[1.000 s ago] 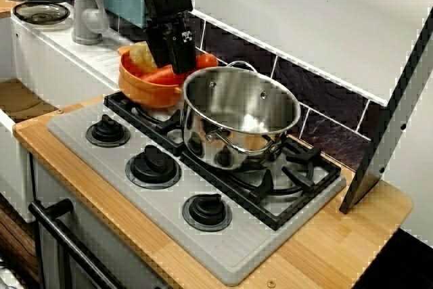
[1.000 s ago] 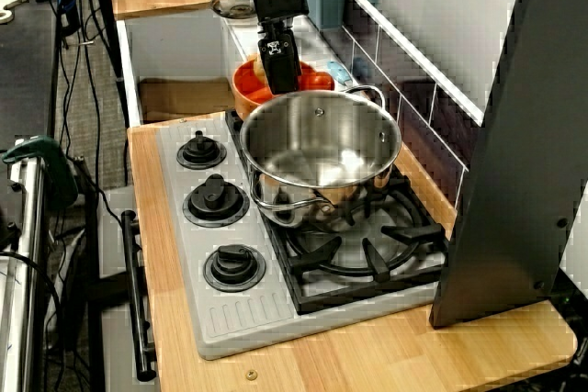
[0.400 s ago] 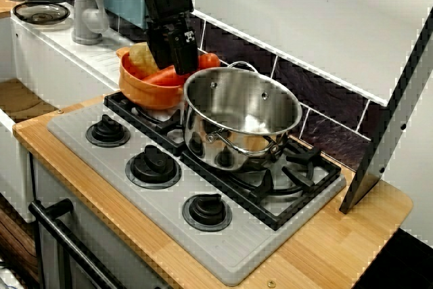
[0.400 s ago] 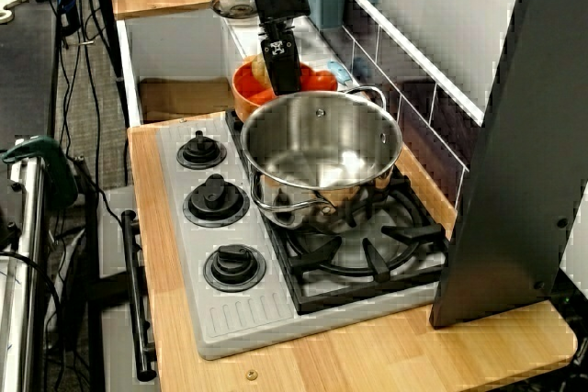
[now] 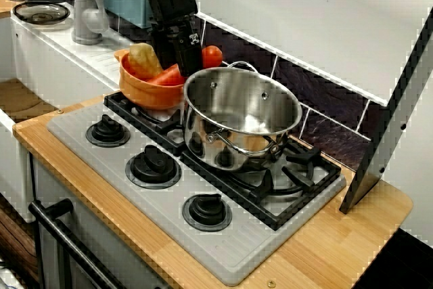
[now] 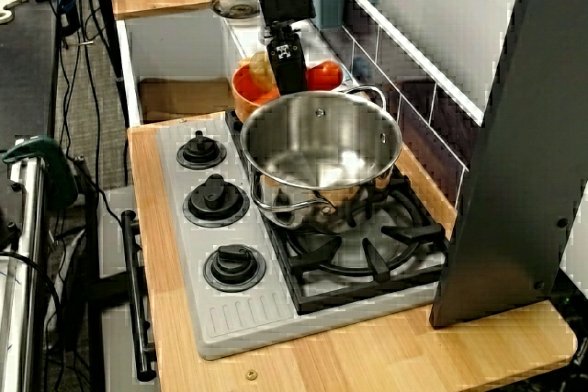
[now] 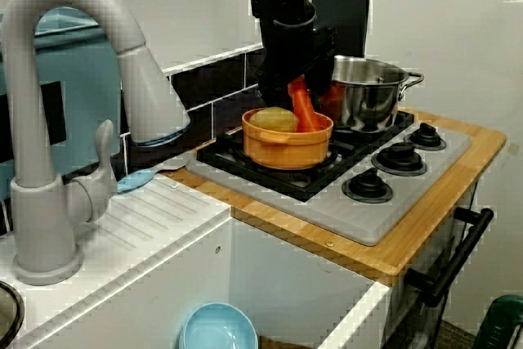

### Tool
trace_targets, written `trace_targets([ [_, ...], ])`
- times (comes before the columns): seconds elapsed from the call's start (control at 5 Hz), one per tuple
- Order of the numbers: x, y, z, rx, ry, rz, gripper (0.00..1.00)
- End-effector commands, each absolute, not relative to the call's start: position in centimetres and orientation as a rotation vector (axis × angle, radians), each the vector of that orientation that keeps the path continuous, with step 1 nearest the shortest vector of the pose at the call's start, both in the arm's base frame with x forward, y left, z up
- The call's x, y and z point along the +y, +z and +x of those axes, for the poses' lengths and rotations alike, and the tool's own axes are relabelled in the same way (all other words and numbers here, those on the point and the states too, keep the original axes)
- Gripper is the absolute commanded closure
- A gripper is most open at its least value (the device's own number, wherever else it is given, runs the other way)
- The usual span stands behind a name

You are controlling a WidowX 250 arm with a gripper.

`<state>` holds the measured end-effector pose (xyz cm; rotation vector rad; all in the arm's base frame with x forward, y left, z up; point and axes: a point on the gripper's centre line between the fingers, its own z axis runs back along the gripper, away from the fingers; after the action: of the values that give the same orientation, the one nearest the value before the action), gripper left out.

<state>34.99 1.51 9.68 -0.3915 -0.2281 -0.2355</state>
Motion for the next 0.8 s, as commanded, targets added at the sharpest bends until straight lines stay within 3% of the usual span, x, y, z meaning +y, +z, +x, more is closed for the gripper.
trace_targets([
  [0.0, 1.48, 10.82, 35.94, -0.281, -0.271, -0.369, 0.00],
  [0.4, 1.51, 10.59, 36.44, -0.293, -0.269, -0.357, 0.00],
  [0.6, 1.74, 10.48, 36.47, -0.304, -0.255, -0.359, 0.09],
])
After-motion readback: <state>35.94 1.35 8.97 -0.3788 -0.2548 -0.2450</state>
